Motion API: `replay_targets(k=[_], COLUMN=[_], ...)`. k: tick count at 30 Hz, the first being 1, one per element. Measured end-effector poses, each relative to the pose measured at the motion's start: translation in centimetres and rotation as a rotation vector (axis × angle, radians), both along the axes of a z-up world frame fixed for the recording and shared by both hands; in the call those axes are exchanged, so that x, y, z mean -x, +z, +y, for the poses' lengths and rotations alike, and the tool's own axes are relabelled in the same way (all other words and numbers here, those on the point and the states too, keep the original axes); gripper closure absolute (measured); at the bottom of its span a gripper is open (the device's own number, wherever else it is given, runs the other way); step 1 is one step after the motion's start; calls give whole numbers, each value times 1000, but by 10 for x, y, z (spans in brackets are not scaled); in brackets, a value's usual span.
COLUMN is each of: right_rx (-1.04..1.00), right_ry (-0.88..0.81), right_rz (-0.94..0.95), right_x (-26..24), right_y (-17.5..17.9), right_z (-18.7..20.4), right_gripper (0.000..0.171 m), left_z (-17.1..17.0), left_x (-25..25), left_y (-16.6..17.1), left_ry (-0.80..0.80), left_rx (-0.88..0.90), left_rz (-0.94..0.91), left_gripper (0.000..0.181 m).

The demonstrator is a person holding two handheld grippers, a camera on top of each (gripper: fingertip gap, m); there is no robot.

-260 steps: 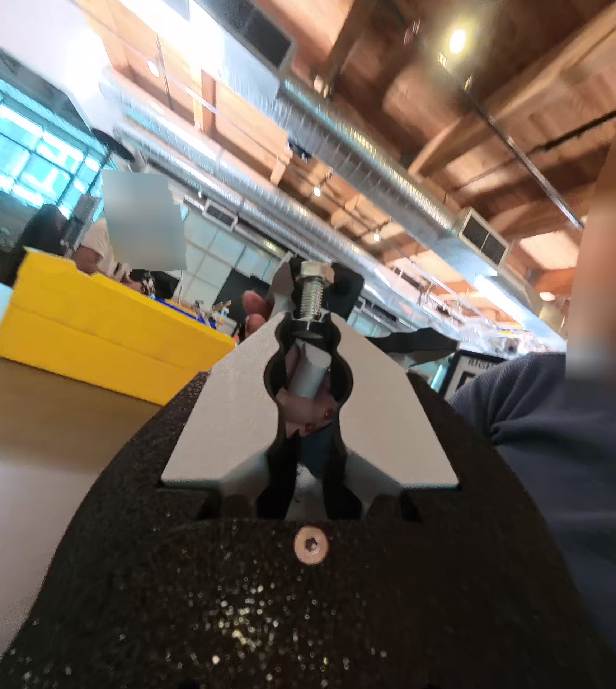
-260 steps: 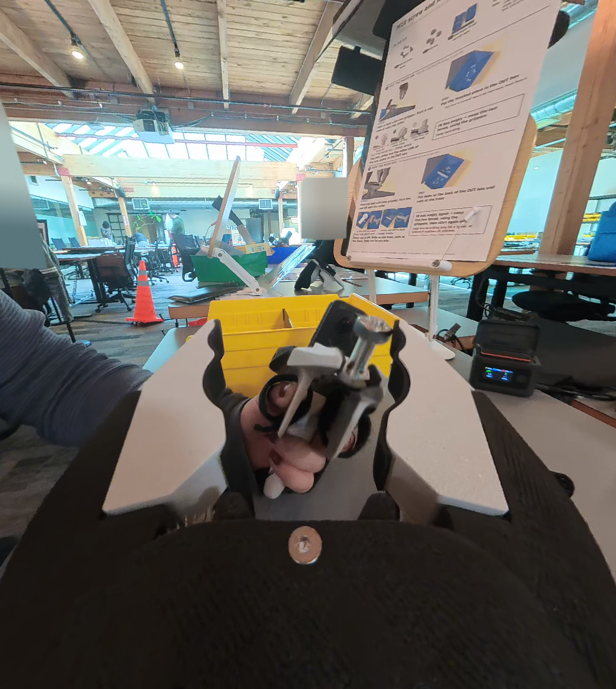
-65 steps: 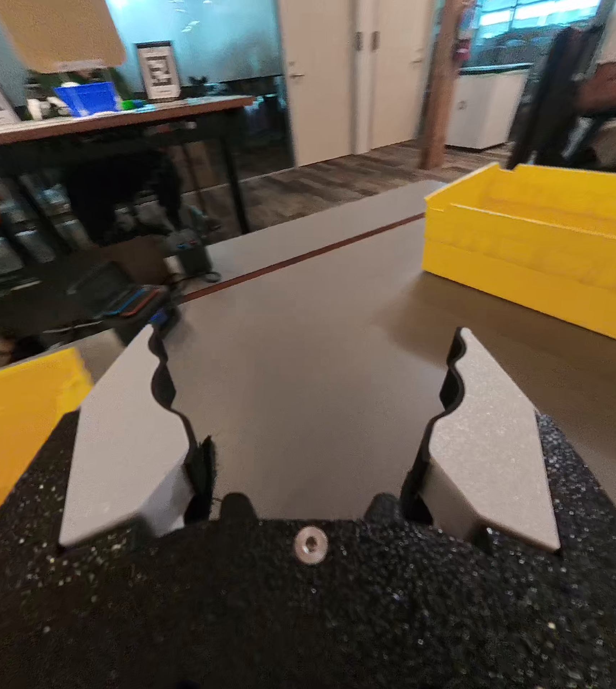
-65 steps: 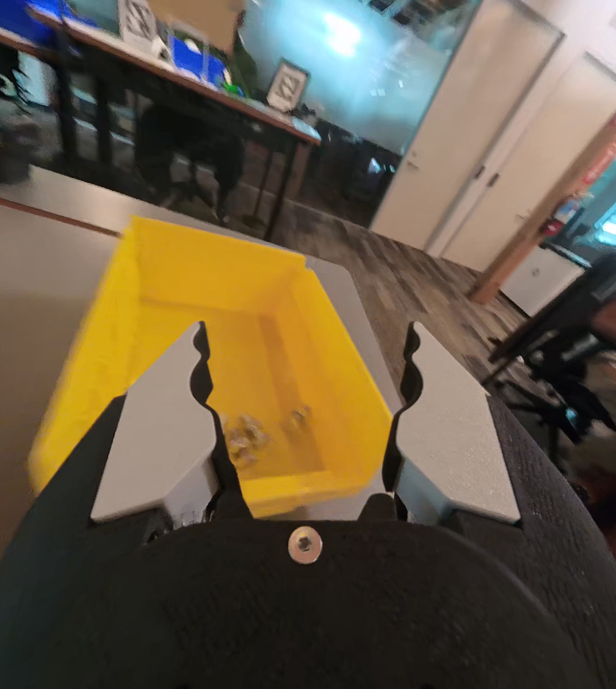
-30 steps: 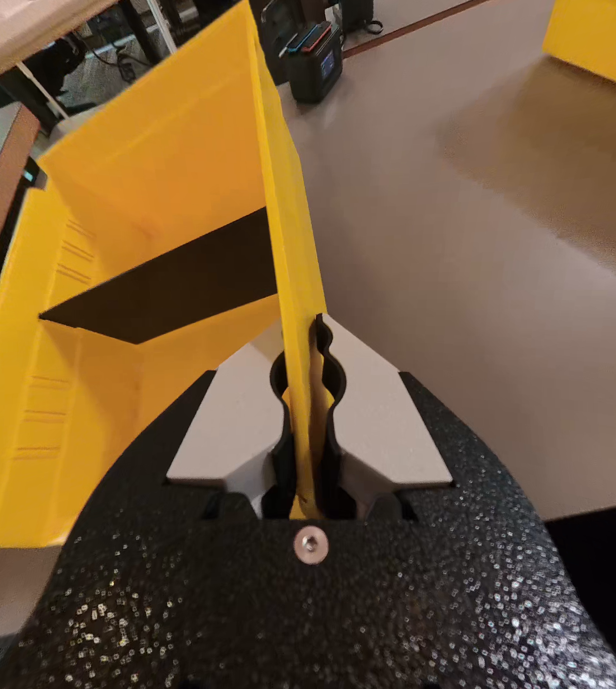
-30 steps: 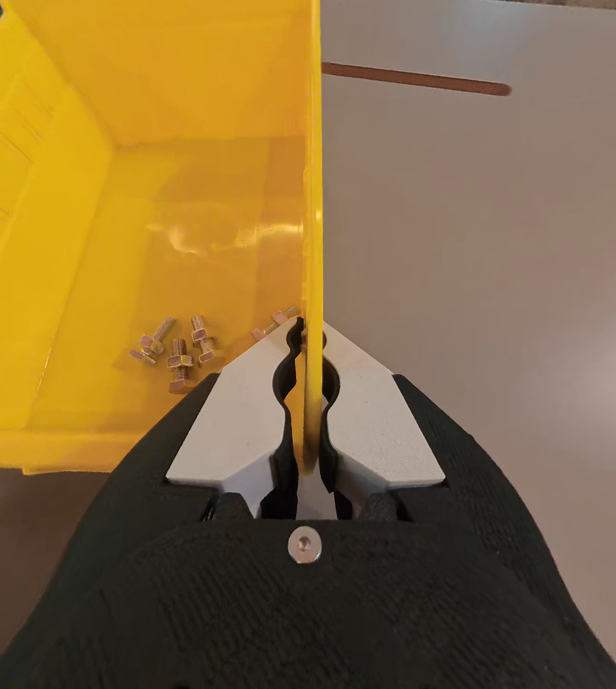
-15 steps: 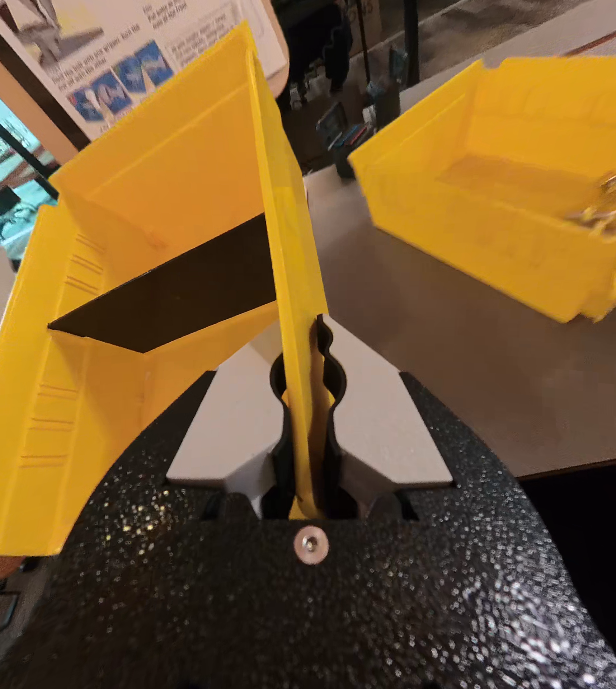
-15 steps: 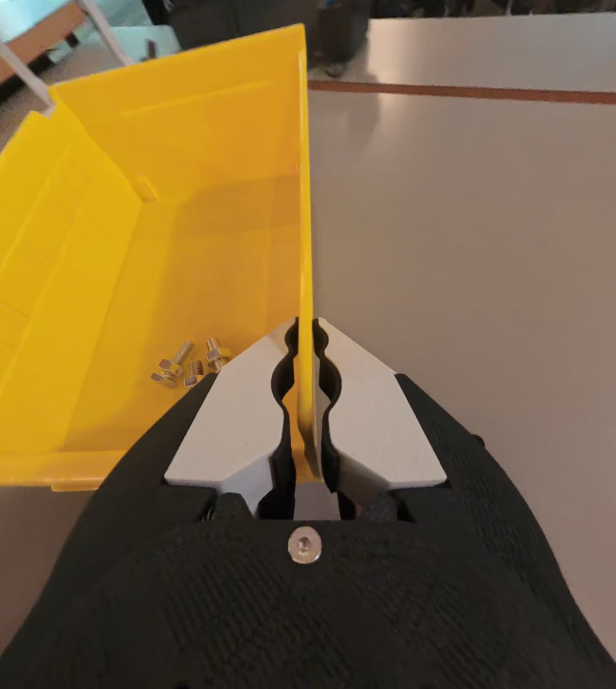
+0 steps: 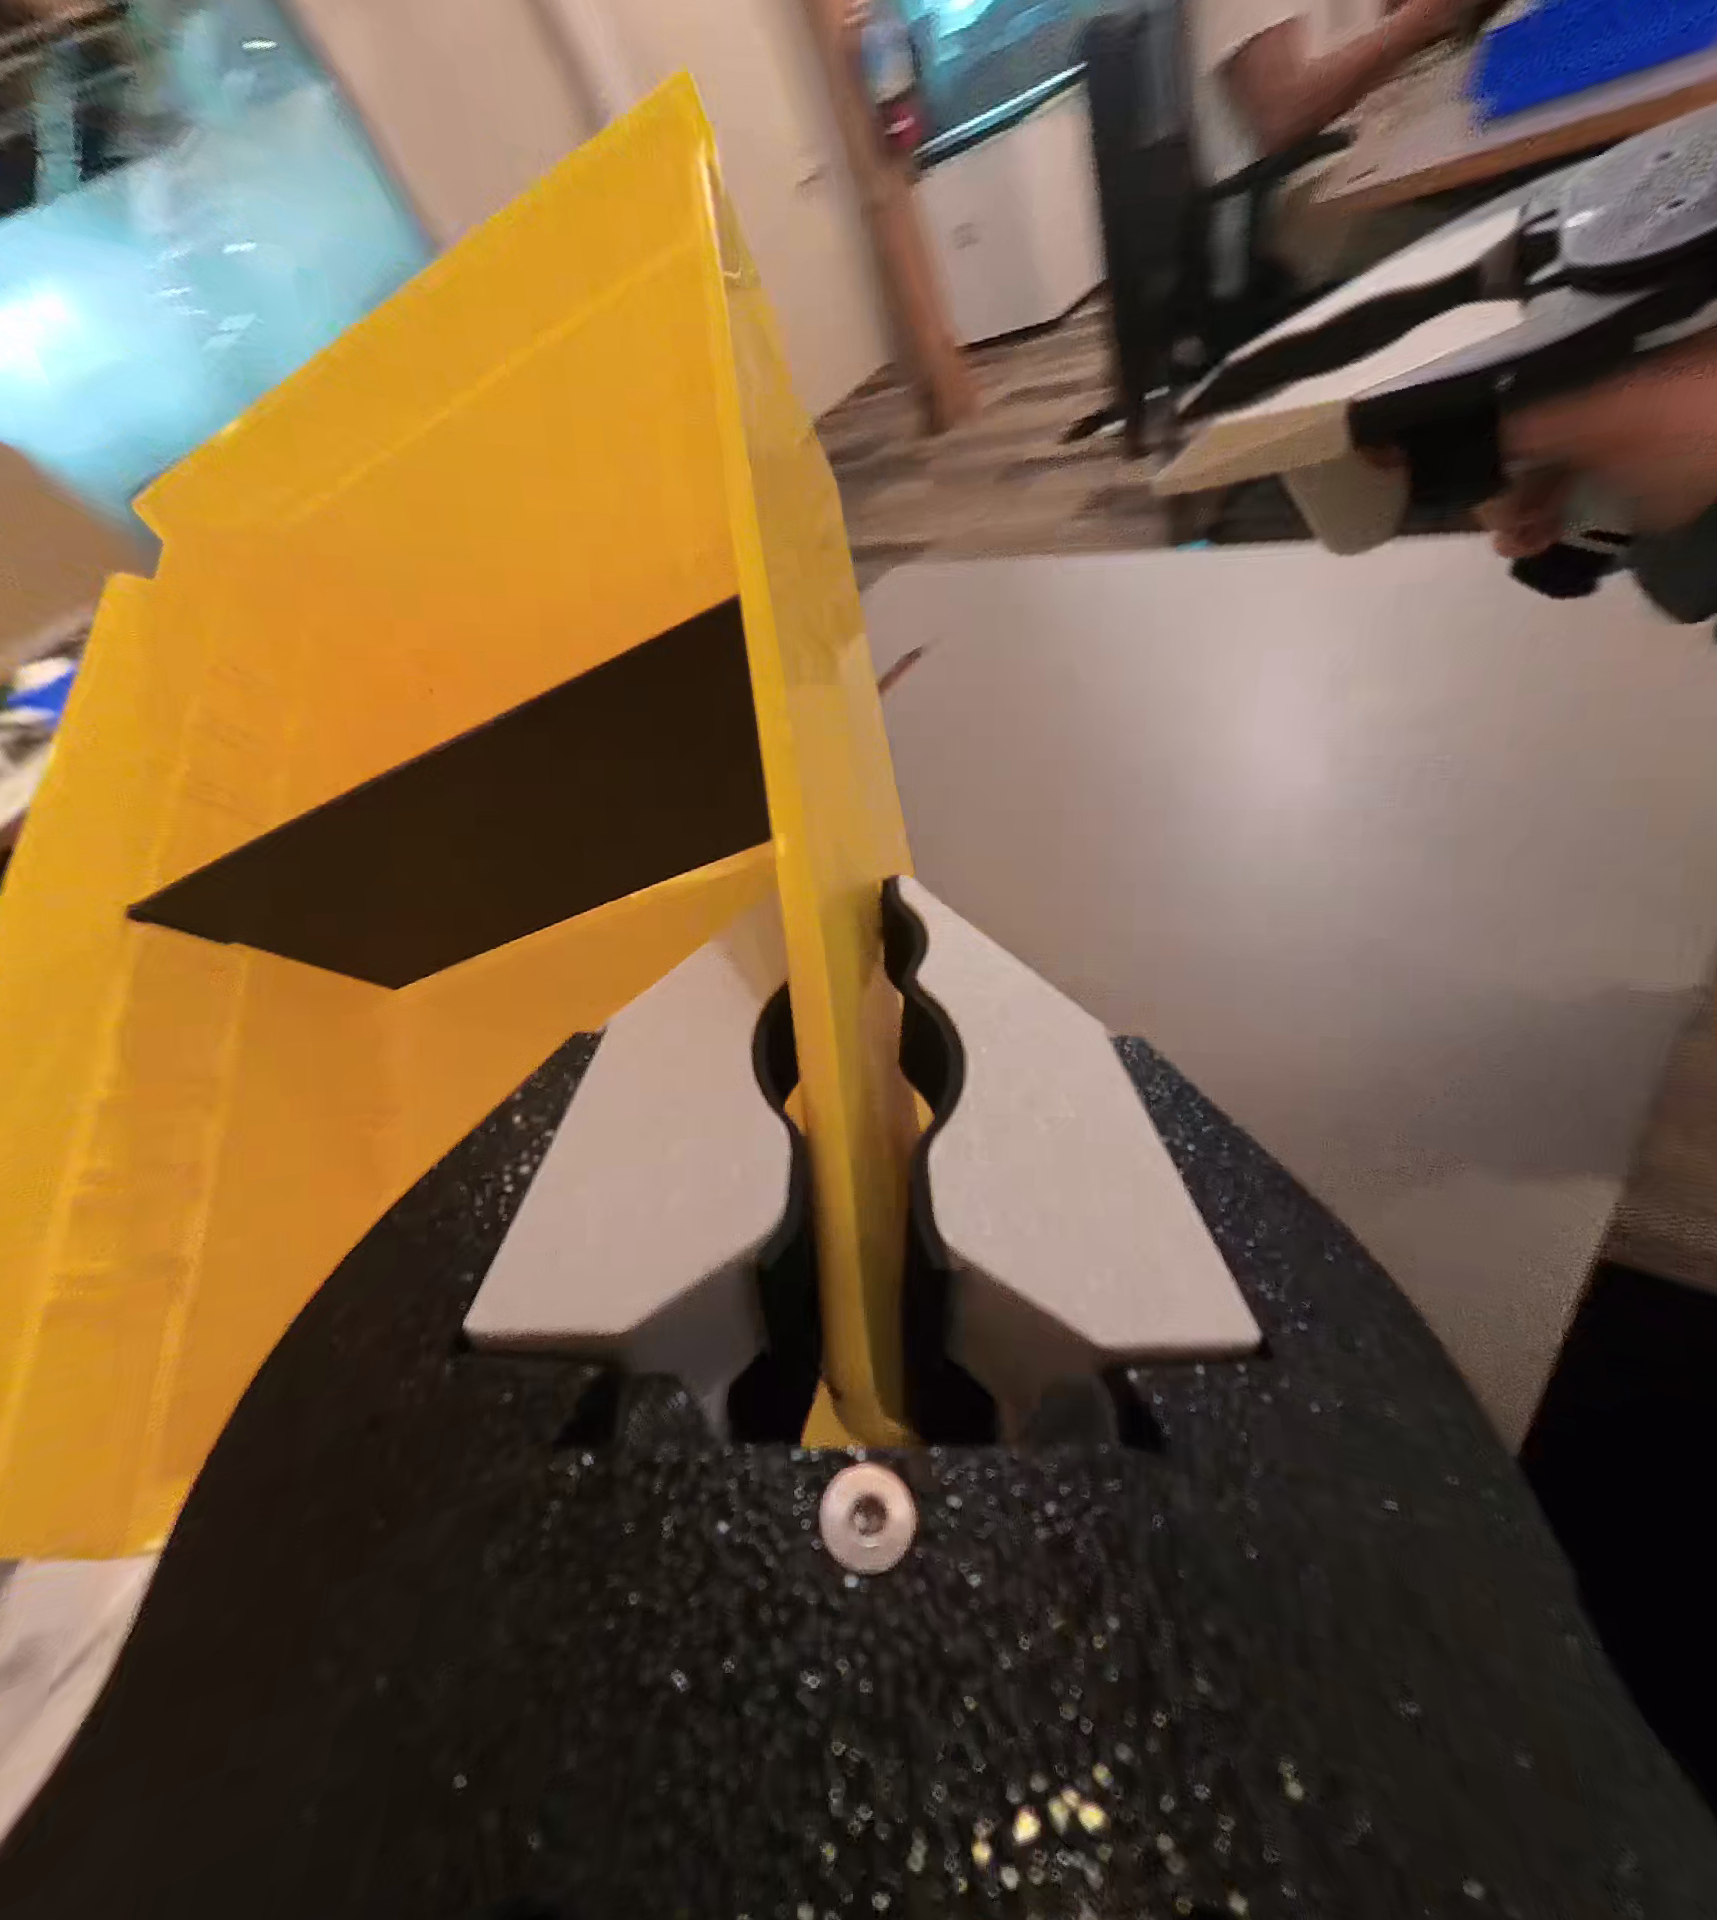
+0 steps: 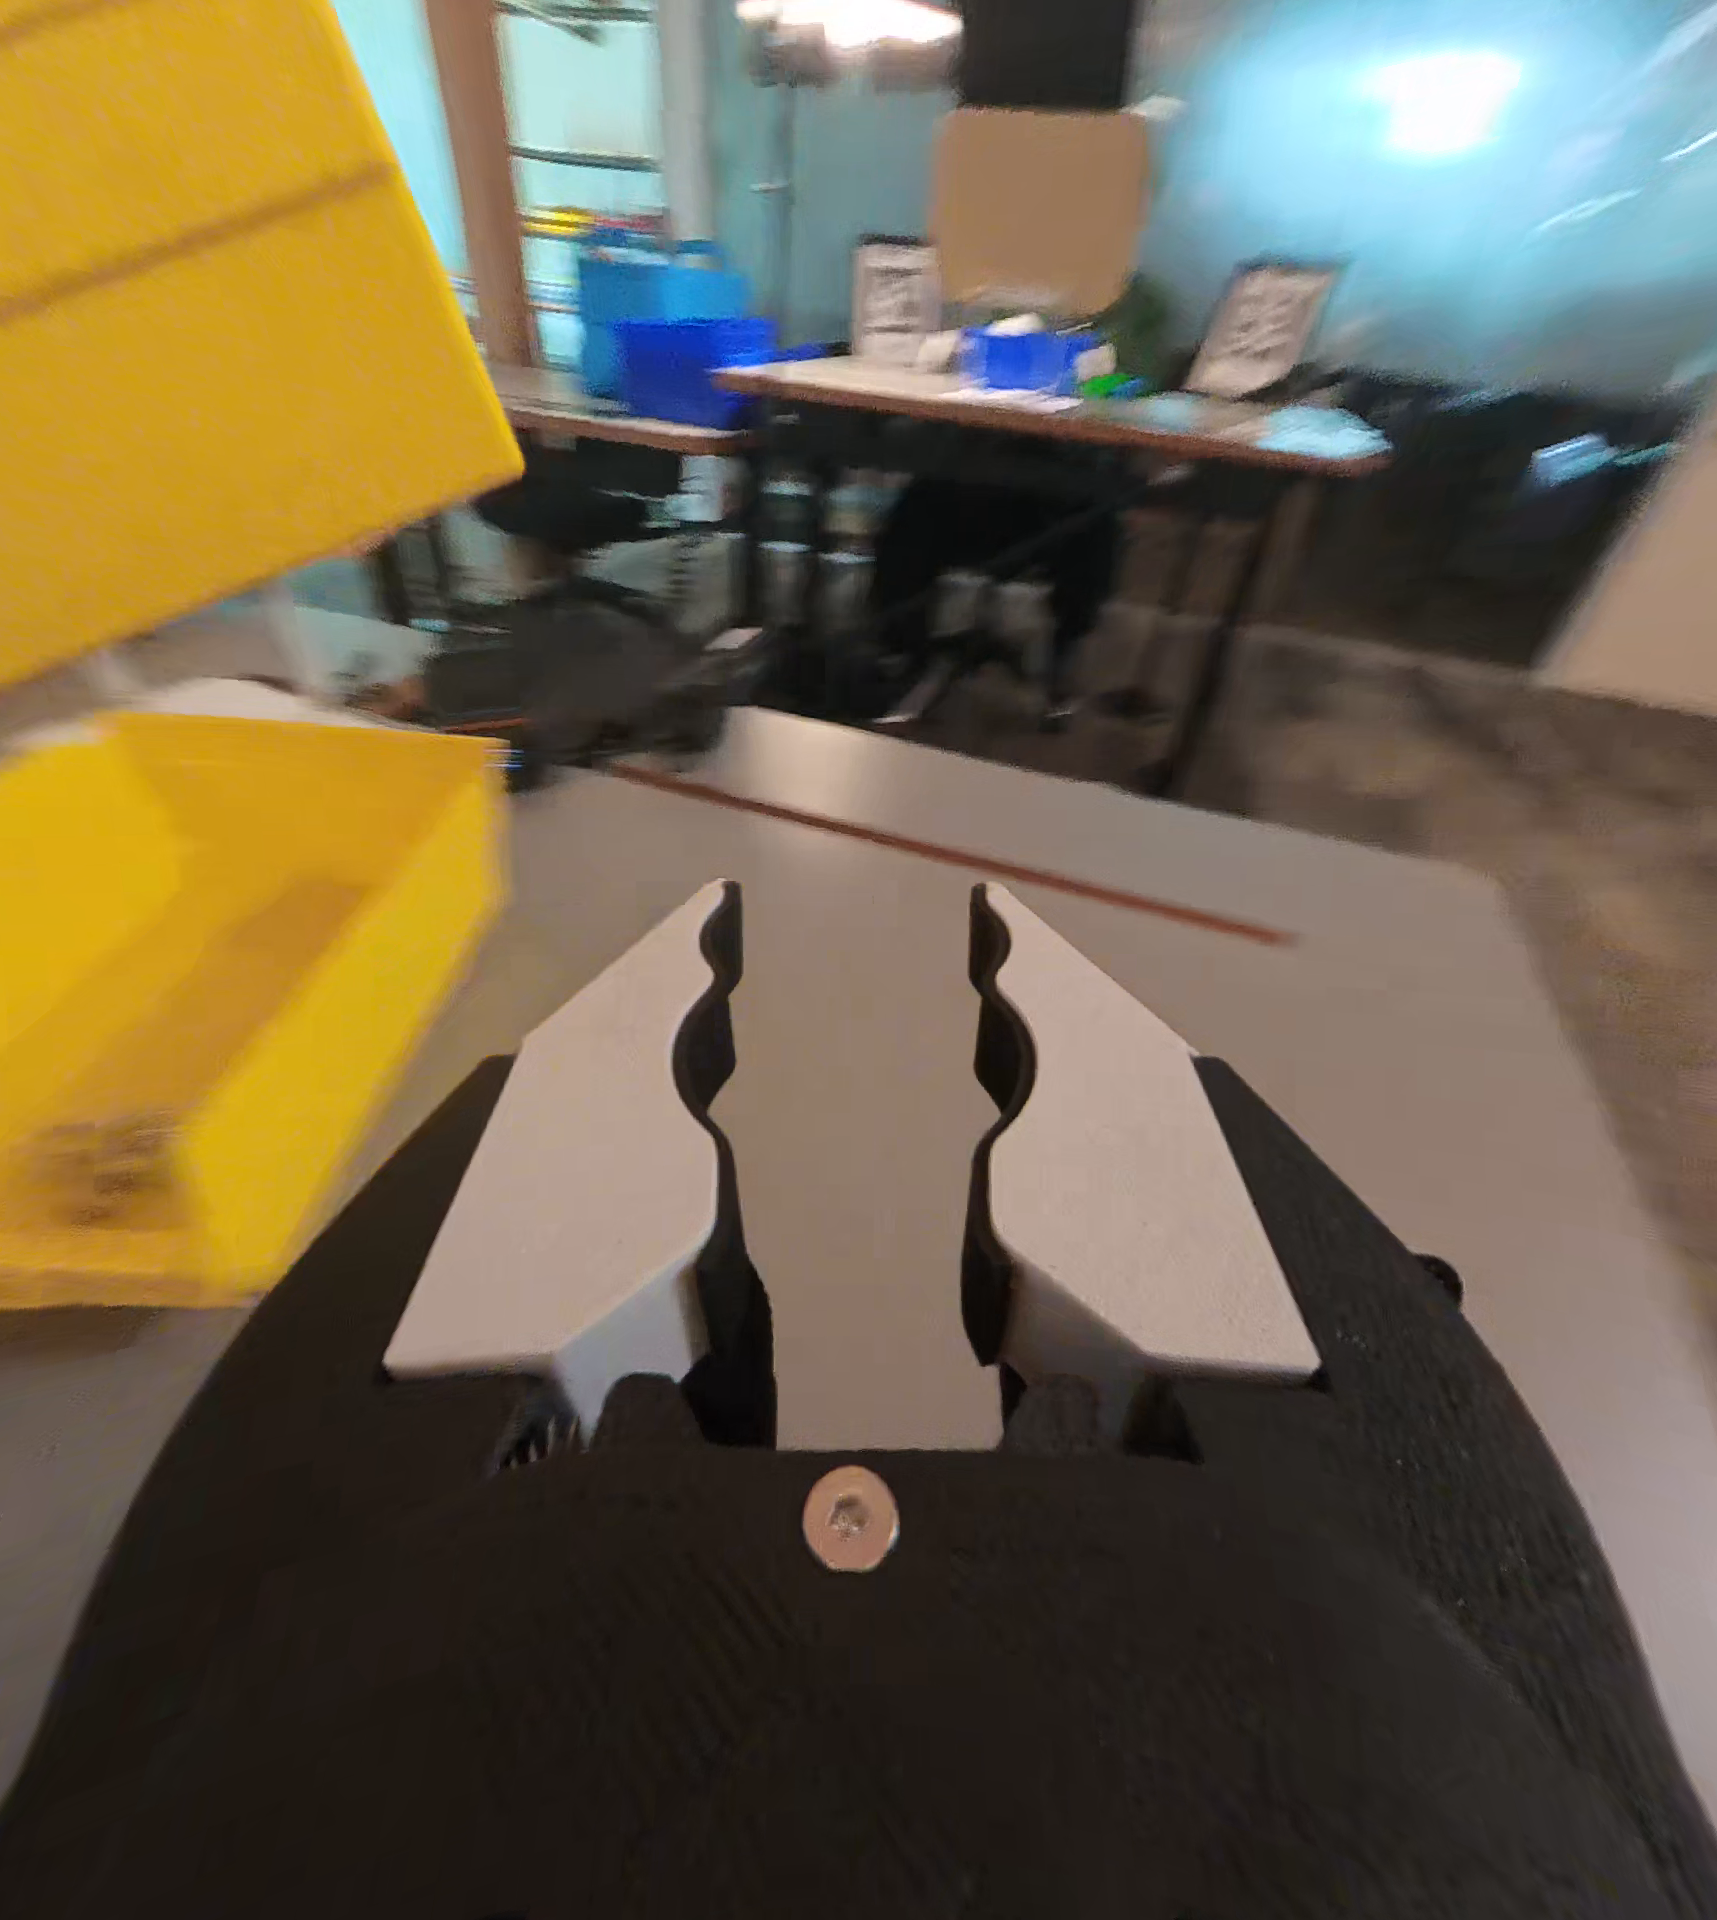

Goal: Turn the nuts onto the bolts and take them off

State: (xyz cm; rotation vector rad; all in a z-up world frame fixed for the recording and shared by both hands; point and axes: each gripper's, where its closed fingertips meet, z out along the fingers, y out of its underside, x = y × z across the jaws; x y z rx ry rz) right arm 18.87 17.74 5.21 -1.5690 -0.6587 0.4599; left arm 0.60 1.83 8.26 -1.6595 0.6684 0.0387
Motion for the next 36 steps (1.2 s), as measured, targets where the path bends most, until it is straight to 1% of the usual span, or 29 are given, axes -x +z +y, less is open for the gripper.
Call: replay_targets(k=[2, 4, 6, 8, 10, 13, 15, 18, 22, 23, 24, 25, 26, 27, 29, 30, 32, 34, 36], right_rx=[-91, -133, -146, -174, -179, -109, -69, -34, -20, -20, -18, -12, 0, 18, 72, 105, 188, 263, 312], right_ry=[-220, -392, -468, -479, -470, -414, -377, -311, -242, -244, -244, -241, -239, -234, -243, -256, -289, -289, -268], right_rz=[-45, -3, 108, 250, 317, 305, 289, 283, 233, 210, 192, 181, 175, 166, 137, 115, 67, 13, -21], right_x=[-75, -142, -188, -215, -228, -220, -209, -189, -165, -162, -159, -156, -153, -150, -145, -143, -139, -128, -112], right_y=[18, 31, 44, 54, 53, 37, 26, 17, 10, 7, 5, 3, 0, -3, -13, -20, -38, -55, -68], right_z=[11, 8, 0, -10, -12, 1, 11, 20, 26, 28, 29, 31, 32, 33, 36, 39, 45, 48, 49], right_gripper=[129, 132, 133, 138, 142, 140, 139, 139, 135, 133, 131, 127, 123, 116, 104, 98, 87, 81, 78], left_z=[33, 61, 84, 107, 131, 162, 174, 179, 186, 186, 183, 176, 165, 150, 120, 110, 96, 86, 71], left_x=[-59, -114, -160, -194, -219, -241, -248, -253, -252, -251, -250, -249, -249, -249, -236, -219, -168, -92, -5], left_y=[-3, -17, -33, -52, -75, -113, -136, -163, -173, -171, -169, -166, -160, -151, -131, -120, -102, -89, -86], left_ry=[-140, -265, -337, -353, -331, -267, -236, -218, -171, -161, -157, -157, -176, -215, -261, -240, -130, 79, 334], left_rx=[51, 122, 210, 288, 338, 393, 432, 477, 413, 378, 361, 354, 346, 330, 272, 230, 152, 88, 74], left_rz=[-22, -7, -32, -62, -55, -12, 0, -2, -12, -11, -17, -28, -53, -92, -141, -144, -129, -101, -81], left_gripper=[174, 174, 173, 174, 174, 173, 173, 174, 173, 155, 126, 104, 90, 84, 82, 82, 82, 82, 81])
